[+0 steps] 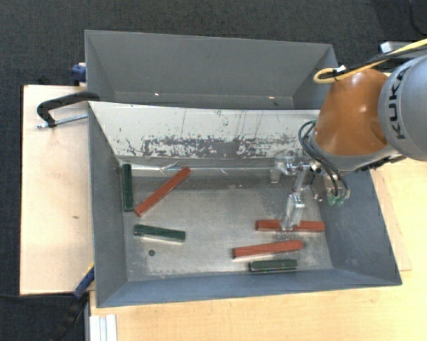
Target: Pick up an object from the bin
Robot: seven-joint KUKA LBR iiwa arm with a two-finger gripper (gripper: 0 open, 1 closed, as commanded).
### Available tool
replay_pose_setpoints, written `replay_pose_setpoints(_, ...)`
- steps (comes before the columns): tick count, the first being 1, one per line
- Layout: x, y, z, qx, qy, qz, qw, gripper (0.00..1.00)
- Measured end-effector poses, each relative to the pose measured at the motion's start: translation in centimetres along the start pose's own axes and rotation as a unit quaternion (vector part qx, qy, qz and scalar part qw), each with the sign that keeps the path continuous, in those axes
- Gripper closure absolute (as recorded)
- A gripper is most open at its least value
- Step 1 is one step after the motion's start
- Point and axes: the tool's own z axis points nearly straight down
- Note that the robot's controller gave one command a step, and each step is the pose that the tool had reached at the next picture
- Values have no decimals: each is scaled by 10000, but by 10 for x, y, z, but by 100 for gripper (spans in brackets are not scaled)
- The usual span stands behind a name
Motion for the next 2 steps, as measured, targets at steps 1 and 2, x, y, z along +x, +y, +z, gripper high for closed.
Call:
replay_pose_setpoints(1, 0, 4, 43, -6, 37, 211, 9998, 0)
replay_pose_setpoints(2, 48, -26, 43, -1, 36, 1165, 9932, 100)
